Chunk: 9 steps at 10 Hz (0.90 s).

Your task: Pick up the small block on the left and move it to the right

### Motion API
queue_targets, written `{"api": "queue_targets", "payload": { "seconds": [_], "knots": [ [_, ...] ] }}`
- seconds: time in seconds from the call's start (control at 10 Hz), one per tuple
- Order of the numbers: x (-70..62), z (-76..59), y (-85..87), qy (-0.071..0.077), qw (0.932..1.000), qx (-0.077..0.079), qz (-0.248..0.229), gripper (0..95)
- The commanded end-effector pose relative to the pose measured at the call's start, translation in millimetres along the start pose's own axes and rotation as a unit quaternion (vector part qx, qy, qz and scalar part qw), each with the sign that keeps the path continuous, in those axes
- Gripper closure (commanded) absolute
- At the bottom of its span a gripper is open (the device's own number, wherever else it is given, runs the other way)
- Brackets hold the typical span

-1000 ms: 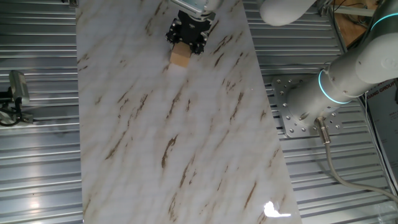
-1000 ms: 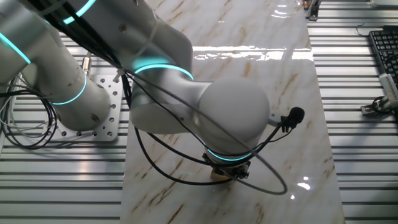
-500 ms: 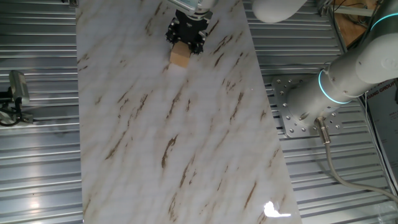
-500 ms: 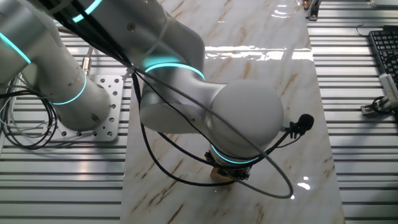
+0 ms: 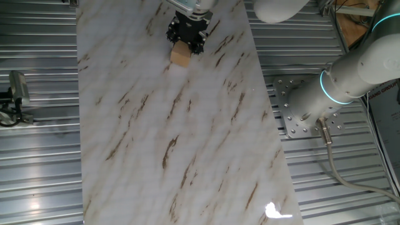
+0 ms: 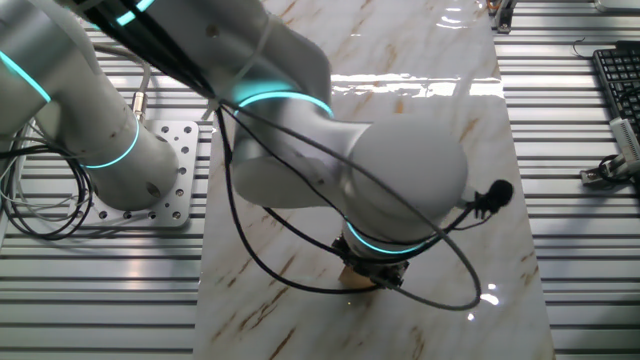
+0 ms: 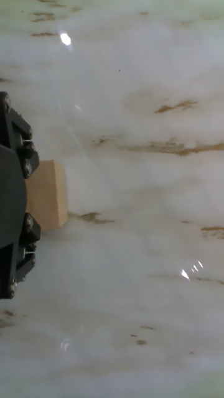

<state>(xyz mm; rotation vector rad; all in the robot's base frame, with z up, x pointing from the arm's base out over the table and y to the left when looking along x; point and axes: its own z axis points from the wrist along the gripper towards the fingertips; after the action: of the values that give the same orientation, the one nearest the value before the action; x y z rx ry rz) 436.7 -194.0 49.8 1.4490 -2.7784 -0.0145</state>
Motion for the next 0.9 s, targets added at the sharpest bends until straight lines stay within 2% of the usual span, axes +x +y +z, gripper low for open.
{"api": "queue_targets", "payload": {
  "seconds": [0.1,0.4,0.8,0.9],
  "knots": [
    [-4.4,-1.3,-2.0,0.002,0.999,-0.003,0.045,95.0],
    [-17.0,-3.6,-0.7,0.006,0.9949,-0.005,0.101,95.0],
    [-27.7,-3.4,3.1,0.007,0.9908,-0.004,0.135,95.0],
    [-33.5,-2.8,5.6,0.007,0.9873,-0.002,0.159,95.0]
  ]
}}
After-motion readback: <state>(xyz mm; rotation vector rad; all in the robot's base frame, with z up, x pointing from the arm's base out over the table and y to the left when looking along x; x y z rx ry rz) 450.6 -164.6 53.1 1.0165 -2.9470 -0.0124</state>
